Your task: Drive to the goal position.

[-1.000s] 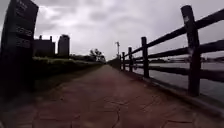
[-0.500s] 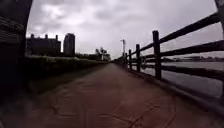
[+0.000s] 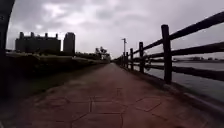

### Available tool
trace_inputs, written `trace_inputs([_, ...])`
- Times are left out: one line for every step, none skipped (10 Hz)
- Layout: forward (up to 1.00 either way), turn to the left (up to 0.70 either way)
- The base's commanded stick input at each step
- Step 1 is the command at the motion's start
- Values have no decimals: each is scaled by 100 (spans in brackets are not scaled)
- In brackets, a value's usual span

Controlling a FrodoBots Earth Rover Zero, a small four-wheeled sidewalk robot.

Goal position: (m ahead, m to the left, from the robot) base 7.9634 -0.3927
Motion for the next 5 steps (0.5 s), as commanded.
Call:
trace_inputs([100, 0])
trace_inputs([100, 0])
trace_inputs([100, 0])
trace_inputs([100, 39])
trace_inputs([100, 23])
